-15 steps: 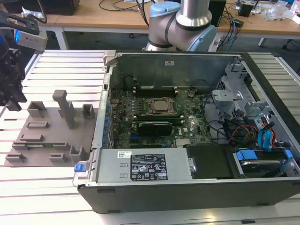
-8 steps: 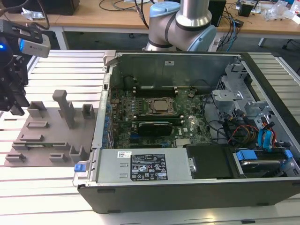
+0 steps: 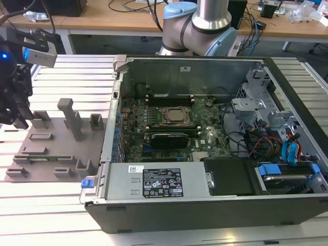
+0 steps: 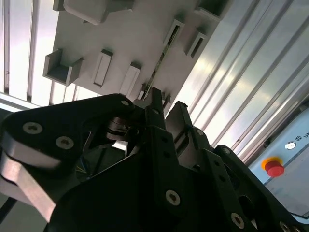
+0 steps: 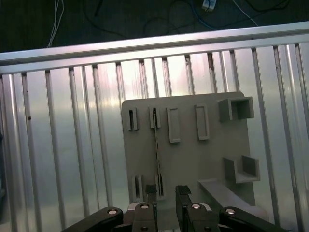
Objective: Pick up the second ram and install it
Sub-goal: 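Pick up the second ram and move it above second insertion slot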
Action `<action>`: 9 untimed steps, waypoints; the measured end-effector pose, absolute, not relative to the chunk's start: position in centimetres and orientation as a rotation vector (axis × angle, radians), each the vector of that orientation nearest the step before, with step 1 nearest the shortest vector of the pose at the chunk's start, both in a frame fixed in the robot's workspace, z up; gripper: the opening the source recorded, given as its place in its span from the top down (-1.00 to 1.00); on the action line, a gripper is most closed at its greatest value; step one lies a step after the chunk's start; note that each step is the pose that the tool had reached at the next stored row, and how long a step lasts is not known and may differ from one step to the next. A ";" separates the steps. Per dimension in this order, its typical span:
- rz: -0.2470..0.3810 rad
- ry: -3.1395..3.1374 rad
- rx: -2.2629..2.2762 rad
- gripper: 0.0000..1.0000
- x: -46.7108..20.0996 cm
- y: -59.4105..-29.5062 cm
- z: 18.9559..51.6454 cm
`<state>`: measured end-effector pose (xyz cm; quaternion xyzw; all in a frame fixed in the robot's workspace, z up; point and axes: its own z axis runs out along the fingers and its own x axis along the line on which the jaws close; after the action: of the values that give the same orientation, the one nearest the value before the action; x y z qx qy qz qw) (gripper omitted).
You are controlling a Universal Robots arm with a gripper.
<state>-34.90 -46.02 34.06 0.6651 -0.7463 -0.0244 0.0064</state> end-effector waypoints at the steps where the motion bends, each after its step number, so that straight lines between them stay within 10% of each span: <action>1: -0.076 -2.334 2.082 0.40 -34.9 -46.0 34.0; 9: -0.076 -2.326 2.090 0.40 -34.9 -46.0 33.6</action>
<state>-34.90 -46.02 33.56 0.6682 -0.7436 -0.0244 0.0065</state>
